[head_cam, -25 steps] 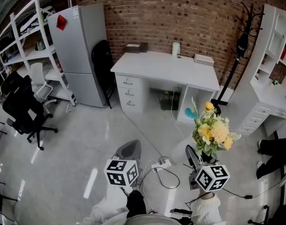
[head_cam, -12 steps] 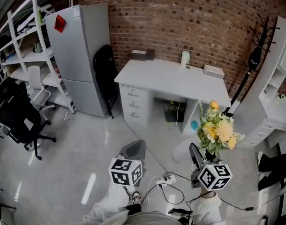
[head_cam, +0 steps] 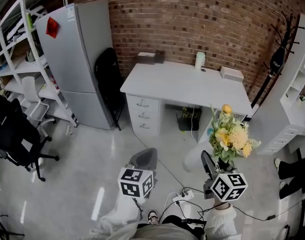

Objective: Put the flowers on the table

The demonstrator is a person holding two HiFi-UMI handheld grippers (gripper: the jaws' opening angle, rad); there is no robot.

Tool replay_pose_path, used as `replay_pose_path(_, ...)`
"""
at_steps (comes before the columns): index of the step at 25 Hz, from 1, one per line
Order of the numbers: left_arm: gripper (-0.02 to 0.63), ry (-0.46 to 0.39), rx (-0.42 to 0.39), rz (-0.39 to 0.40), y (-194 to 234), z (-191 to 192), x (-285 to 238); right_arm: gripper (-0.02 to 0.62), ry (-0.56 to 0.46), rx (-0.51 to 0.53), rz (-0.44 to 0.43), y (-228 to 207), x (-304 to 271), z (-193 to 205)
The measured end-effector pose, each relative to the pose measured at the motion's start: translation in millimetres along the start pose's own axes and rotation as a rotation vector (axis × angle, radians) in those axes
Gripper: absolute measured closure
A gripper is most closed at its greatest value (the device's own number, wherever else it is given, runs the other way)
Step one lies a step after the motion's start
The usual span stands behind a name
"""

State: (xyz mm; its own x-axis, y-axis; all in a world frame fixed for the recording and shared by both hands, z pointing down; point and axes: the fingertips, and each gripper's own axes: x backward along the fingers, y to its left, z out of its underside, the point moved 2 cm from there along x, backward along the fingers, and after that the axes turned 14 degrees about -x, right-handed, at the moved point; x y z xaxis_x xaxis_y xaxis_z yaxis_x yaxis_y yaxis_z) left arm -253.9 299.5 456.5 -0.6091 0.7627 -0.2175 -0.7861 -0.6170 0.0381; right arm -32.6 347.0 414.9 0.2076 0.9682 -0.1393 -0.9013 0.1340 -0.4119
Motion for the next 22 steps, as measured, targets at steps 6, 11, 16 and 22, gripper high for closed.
replay_pose_path(6, 0.6, 0.032, 0.01, 0.033, 4.4, 9.9, -22.4, 0.339, 0.007, -0.012, 0.033, -14.9, -14.6, -4.3)
replay_pose_path(11, 0.6, 0.033, 0.004, 0.04, 10.6, 4.0, -47.3, 0.339, 0.006, -0.019, 0.045, -29.1, -32.8, -10.3)
replay_pose_path(16, 0.6, 0.054, -0.013, 0.051, 14.1, 4.7, -88.2, 0.339, 0.006, -0.027, 0.042, -55.0, -65.3, -14.5)
replay_pose_path(22, 0.6, 0.06, -0.063, 0.047, 34.9, -6.4, -166.6, 0.339, -0.019, -0.073, 0.009, -98.3, -137.1, -31.2)
